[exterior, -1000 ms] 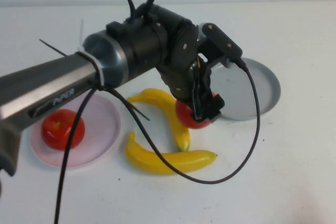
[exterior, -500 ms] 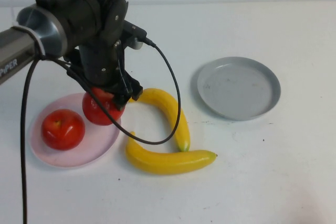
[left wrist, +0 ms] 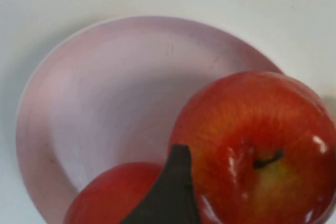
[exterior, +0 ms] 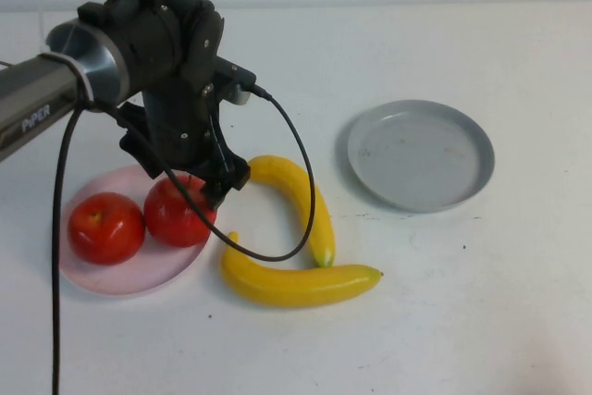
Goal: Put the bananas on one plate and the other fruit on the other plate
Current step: Put one type of fruit in the left plate, then put another type of fruit in the right plate
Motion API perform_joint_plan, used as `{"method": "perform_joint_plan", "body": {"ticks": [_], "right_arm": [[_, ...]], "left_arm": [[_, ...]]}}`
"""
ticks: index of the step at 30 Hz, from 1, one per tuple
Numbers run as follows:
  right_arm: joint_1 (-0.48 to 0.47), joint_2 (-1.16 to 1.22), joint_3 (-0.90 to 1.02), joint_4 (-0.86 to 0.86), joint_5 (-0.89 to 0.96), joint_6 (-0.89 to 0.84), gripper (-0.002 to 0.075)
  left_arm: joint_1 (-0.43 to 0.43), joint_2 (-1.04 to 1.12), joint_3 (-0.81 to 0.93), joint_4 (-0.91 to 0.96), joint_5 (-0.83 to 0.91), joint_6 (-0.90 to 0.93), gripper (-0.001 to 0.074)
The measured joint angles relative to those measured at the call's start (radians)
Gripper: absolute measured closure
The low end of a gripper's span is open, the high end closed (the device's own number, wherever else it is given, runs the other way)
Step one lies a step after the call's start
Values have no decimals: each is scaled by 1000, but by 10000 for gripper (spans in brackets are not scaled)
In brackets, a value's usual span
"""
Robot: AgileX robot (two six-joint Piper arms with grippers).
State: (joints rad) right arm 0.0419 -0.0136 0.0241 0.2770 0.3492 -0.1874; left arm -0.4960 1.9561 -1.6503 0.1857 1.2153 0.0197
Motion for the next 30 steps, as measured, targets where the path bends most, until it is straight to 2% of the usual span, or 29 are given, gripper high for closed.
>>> {"method": "perform_joint_plan", "body": {"ticks": [9,15,17,18,22,24,26,30], "right_arm": [[0,0,0,0,0,0,744],[0,0,0,0,0,0,744],[0,0,0,0,0,0,744],[0,0,0,0,0,0,744],[0,0,0,0,0,0,744],[0,0,0,0,0,0,744],[0,0,0,0,0,0,744],[0,0,0,0,0,0,744]], "left_arm": [[0,-9,2,49,0,0,66],[-59,-169,48,84,-28,-49,85],[-79,-248,130,81,-71,-67,148],[-84,-292,183,75,-100,-77,206],[-82,-461,413,105,-201,-132,532],[-82,-545,523,121,-279,-172,650],[-82,-647,636,126,-364,-225,699],[-82,-850,808,127,-489,-305,726]]}}
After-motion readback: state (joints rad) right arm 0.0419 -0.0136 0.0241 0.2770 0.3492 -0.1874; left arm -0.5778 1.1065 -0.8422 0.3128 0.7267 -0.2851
